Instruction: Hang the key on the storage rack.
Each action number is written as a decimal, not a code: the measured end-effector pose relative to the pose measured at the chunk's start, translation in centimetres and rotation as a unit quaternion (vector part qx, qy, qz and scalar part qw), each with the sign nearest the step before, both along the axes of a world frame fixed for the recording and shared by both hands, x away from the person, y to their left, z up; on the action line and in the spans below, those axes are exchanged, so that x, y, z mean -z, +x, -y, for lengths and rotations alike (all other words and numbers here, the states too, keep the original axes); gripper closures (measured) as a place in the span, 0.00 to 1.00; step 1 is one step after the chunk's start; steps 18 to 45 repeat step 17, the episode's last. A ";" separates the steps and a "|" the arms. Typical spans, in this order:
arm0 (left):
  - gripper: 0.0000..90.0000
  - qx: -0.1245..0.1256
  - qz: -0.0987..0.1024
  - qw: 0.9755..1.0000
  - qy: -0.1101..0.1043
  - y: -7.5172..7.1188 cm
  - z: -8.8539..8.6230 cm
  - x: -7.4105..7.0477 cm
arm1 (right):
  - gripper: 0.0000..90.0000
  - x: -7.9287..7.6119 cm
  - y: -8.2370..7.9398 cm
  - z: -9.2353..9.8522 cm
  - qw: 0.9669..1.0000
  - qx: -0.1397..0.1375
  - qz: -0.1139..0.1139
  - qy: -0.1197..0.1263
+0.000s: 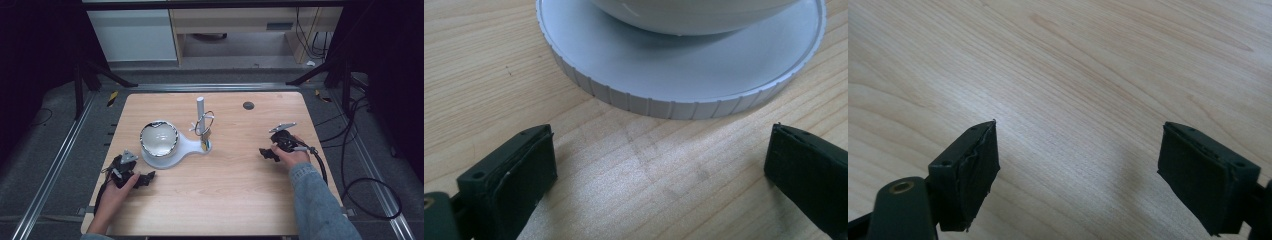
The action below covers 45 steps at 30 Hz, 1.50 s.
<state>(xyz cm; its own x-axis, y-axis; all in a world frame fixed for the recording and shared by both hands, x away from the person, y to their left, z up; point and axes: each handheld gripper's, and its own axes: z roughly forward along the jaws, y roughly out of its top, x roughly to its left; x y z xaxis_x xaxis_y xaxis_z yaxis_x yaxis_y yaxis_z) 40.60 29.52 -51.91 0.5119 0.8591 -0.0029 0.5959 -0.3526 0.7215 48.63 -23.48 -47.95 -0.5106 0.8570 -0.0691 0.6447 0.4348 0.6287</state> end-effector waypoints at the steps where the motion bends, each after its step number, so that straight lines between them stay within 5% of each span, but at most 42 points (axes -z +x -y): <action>1: 0.00 0.000 0.000 1.000 0.000 0.0 0.0 0.0 | 0.18 0.3 0.0 0.1 1.000 0.006 0.006 -0.001; 5: 0.00 0.000 0.000 1.000 0.001 0.0 0.0 0.0 | 0.14 1.4 -0.2 0.2 1.000 0.019 0.014 0.000; 14: 0.00 0.000 -0.001 1.000 0.001 0.0 0.0 0.0 | 0.05 2.7 -0.7 1.2 0.997 0.040 0.047 0.047; 45: 0.00 0.000 0.000 1.000 0.000 0.0 0.0 0.0 | 0.05 2.7 -0.8 1.2 0.997 0.041 0.047 0.047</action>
